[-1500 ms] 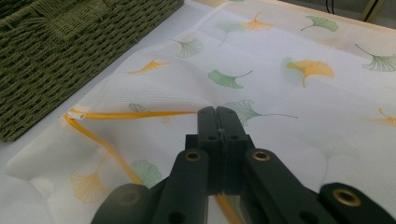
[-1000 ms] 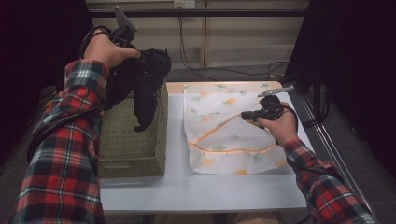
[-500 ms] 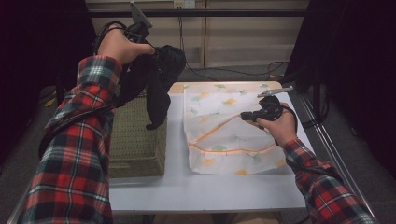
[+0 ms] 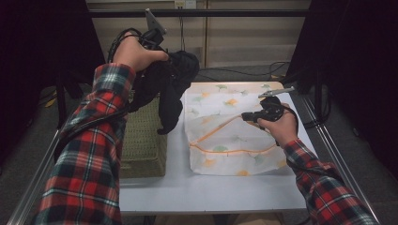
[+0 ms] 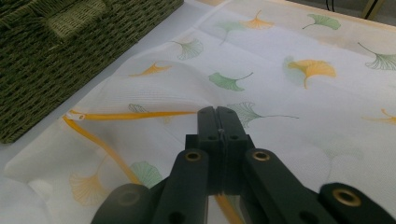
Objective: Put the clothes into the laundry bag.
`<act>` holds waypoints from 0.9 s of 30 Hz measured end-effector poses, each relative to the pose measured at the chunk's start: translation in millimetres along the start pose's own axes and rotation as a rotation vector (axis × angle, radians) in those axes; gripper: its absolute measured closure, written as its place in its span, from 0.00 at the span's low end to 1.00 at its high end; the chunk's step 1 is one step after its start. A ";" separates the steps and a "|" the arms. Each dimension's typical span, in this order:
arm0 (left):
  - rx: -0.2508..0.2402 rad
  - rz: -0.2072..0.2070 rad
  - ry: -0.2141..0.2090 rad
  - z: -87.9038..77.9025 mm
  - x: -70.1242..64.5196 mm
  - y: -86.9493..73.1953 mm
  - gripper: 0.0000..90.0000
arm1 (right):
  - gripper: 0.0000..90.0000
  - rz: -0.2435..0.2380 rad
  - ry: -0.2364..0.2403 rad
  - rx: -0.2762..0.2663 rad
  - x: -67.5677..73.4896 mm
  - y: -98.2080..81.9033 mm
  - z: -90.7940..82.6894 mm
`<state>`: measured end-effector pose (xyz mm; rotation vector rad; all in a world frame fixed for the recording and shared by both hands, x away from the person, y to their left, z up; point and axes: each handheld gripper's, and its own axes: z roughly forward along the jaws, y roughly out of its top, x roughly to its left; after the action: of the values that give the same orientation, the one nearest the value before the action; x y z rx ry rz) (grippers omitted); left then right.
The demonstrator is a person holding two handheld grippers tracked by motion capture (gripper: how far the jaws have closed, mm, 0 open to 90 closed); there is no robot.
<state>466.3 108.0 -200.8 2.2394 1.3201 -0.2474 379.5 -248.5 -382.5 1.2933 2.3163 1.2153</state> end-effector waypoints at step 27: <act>0.015 0.062 -0.021 45.3 -7.6 -21.1 0.64 | 1.00 0.000 -0.018 0.000 3.7 5.5 7.1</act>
<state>449.2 86.7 -243.4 2.2798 1.2395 -0.2582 384.5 -240.2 -382.2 1.2992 2.3035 1.1986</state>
